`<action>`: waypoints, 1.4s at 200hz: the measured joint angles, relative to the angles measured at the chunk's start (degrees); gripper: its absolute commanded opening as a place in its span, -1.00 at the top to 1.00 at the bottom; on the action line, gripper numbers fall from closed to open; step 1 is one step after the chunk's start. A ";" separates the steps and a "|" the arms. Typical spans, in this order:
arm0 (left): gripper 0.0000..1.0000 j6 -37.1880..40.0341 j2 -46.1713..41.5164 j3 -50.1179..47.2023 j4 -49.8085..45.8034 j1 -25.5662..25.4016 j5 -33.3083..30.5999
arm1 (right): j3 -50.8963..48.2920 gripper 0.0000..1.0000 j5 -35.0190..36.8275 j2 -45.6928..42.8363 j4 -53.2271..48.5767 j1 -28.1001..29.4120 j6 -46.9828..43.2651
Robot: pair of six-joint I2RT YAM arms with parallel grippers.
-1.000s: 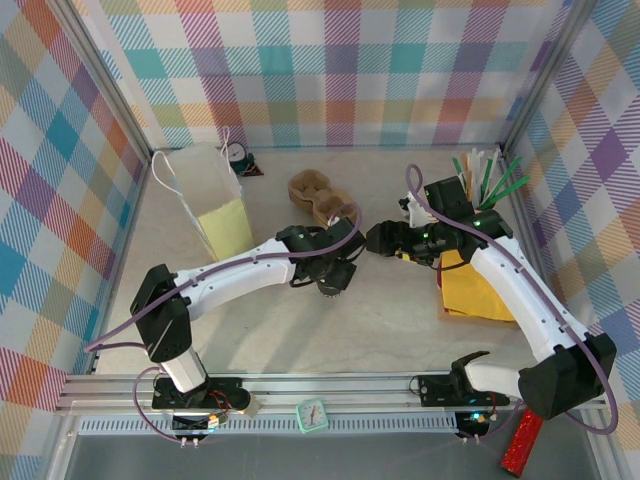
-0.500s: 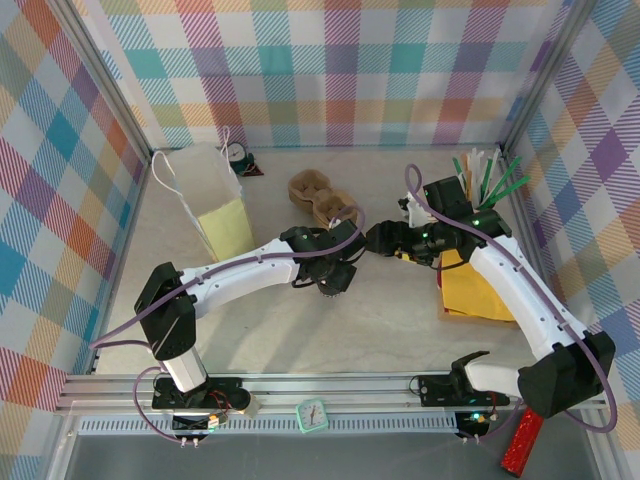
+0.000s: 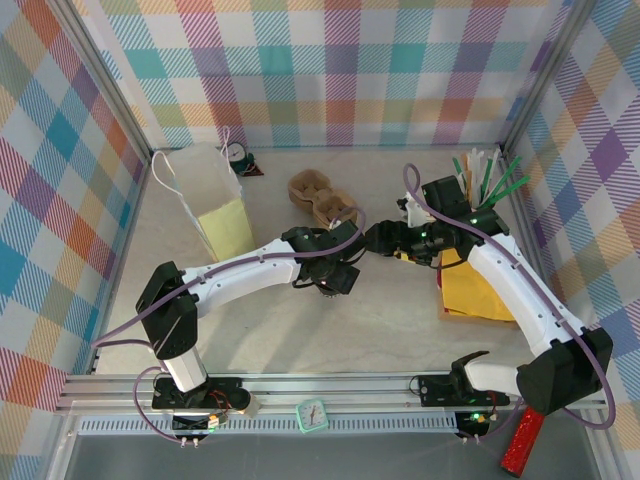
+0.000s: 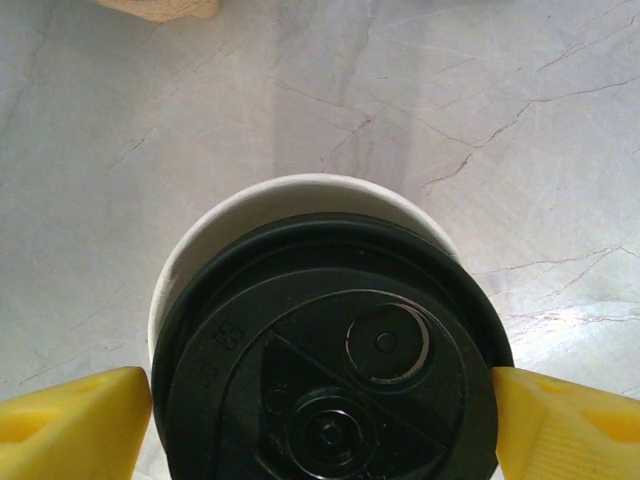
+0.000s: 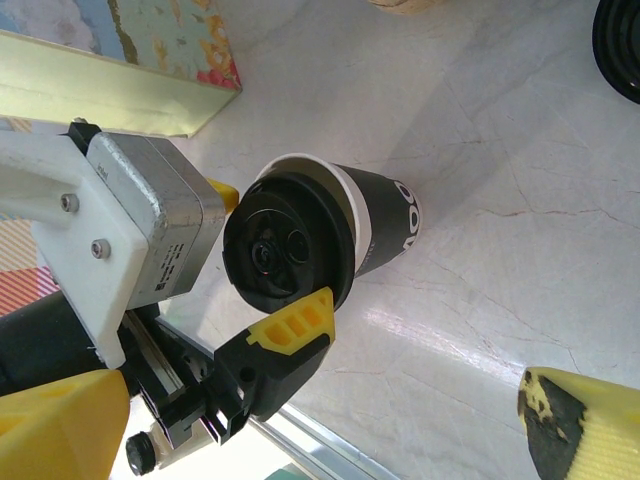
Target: Pack the takeout coffee
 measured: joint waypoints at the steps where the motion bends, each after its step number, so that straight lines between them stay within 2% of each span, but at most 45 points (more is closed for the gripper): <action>1: -0.75 0.00 0.00 0.00 0.00 0.00 0.00 | 0.00 -0.98 0.00 0.00 0.02 0.00 0.02; 38: -0.67 -0.02 0.00 0.02 0.00 0.00 -0.09 | 0.00 -0.98 -0.46 0.63 0.59 0.00 0.50; 54: -0.55 -0.09 0.00 0.02 0.00 0.11 -0.15 | 0.00 -0.98 -0.61 0.83 0.83 0.00 0.83; 205: -0.53 1.55 0.00 3.45 -1.44 1.95 0.13 | 0.00 -0.98 -0.61 0.90 1.11 0.00 1.07; 280: -0.54 2.29 0.13 3.41 -1.49 3.34 2.64 | 0.00 -0.99 -0.61 0.90 1.16 0.02 1.07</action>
